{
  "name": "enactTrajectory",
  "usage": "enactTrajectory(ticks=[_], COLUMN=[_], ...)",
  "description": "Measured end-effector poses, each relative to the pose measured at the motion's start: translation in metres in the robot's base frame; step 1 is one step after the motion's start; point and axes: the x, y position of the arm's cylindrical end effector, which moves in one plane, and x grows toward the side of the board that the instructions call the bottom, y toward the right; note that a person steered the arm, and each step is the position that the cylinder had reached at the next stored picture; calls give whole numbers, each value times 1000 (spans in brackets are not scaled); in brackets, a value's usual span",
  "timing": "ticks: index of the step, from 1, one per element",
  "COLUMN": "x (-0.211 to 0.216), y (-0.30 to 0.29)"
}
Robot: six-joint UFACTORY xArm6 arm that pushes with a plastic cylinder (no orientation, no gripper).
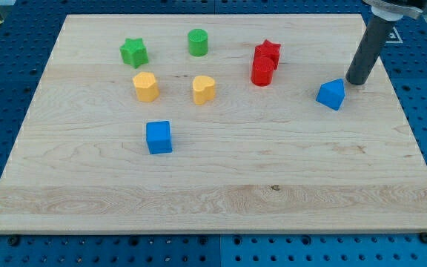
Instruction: Slightly push the blue triangle to the down
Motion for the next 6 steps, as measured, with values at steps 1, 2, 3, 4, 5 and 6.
enactTrajectory(ticks=[1, 2, 3, 4, 5, 6], x=[0, 10, 29, 31, 19, -6], y=[0, 0, 0, 0, -16, -17])
